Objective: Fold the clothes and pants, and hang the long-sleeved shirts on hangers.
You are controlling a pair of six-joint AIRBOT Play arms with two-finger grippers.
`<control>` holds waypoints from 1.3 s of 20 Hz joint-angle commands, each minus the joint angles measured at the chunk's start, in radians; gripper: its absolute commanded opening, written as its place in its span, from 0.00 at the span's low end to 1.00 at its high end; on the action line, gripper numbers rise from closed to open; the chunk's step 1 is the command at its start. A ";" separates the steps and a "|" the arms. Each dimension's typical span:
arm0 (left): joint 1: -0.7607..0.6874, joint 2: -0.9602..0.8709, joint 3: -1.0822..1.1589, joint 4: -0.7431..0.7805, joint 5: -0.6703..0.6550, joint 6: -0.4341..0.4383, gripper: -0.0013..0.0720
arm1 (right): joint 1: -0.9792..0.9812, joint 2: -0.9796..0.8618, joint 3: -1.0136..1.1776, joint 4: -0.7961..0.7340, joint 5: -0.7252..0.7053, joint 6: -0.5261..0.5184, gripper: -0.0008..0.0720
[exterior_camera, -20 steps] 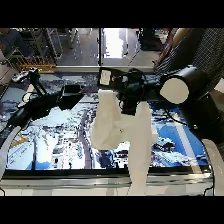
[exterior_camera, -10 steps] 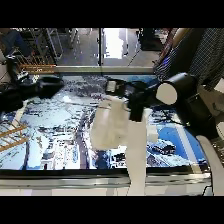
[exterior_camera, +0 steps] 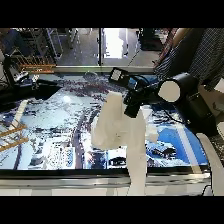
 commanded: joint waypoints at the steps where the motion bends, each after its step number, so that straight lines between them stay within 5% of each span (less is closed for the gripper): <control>1: -0.026 0.022 0.000 0.340 0.021 -0.533 0.95 | -0.008 0.001 0.000 -0.081 -0.091 0.154 0.04; 4: -0.148 0.021 -0.084 0.545 0.006 -0.684 0.91 | -0.016 0.002 0.000 -0.084 -0.160 0.216 0.04; 9: -0.422 -0.018 -0.312 0.509 0.394 -0.653 0.93 | -0.015 0.004 0.043 -0.076 -0.158 0.235 0.04; 17: -0.450 -0.177 -0.312 -0.229 0.464 -0.103 0.92 | -0.015 0.050 0.095 -0.043 -0.148 0.235 0.04; 19: -0.458 -0.177 -0.312 -0.371 0.454 -0.020 0.70 | -0.015 0.052 0.095 -0.043 -0.127 0.235 0.04; 21: -0.461 -0.177 -0.312 -0.387 0.411 0.054 0.08 | -0.015 0.053 0.095 -0.043 -0.109 0.237 0.04; 26: -0.430 -0.185 -0.244 -0.486 0.429 0.108 0.03 | -0.016 0.062 0.095 0.152 -0.069 0.203 0.04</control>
